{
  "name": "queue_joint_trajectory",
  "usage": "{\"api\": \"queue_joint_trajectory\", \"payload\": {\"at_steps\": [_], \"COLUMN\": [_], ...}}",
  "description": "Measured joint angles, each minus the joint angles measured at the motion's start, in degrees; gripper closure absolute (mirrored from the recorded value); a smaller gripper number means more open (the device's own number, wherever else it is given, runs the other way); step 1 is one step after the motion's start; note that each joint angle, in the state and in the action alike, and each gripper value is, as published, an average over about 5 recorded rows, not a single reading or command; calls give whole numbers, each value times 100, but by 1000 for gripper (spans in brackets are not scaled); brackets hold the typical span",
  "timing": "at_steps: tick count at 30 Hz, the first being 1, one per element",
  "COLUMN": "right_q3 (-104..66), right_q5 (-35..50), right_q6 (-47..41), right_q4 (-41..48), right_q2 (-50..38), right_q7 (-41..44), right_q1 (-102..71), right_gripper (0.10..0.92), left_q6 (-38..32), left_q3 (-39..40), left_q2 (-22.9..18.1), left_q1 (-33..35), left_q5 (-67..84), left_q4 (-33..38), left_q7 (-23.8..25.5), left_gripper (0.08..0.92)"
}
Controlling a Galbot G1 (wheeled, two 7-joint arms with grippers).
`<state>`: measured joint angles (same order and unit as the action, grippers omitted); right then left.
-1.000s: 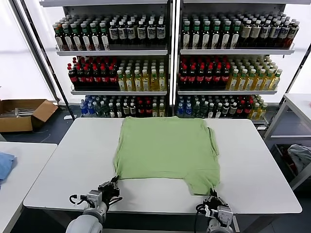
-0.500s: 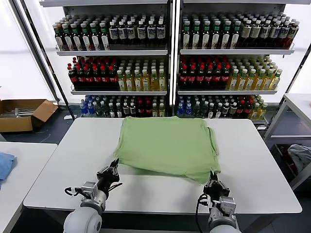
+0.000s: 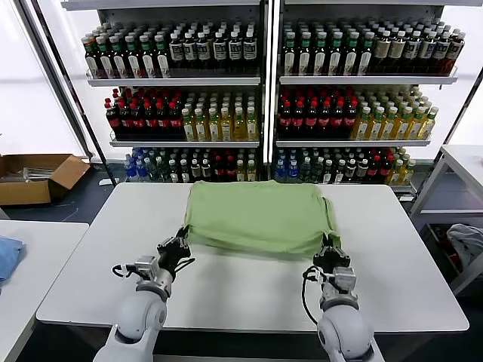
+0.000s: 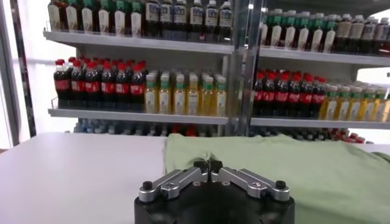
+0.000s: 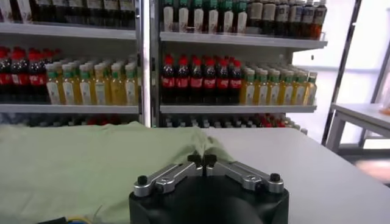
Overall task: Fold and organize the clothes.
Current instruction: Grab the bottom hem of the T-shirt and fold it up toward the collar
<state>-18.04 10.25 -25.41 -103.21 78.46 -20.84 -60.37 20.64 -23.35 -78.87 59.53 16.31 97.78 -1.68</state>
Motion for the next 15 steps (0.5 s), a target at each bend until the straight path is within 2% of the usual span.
{"api": "queue_joint_trajectory", "payload": {"at_steps": [8, 12, 15], "right_q3": [173, 224, 239], "right_q5": [6, 43, 95], "right_q6": [-142, -189, -185], "right_q4": [688, 944, 1099], "right_q2": [-1, 23, 56], "right_q7": [110, 144, 140], "right_q1": [622, 831, 975], "right_gripper": [908, 828, 742], "left_q6": [17, 30, 56], "left_q3": [155, 192, 195], "left_q2": [-40, -60, -67], "left_q1": [-586, -746, -812], "left_q5": [41, 48, 49], "left_q4": [-700, -927, -1021], "left_q7": [-4, 1, -12], "left_gripper": [916, 896, 827]}}
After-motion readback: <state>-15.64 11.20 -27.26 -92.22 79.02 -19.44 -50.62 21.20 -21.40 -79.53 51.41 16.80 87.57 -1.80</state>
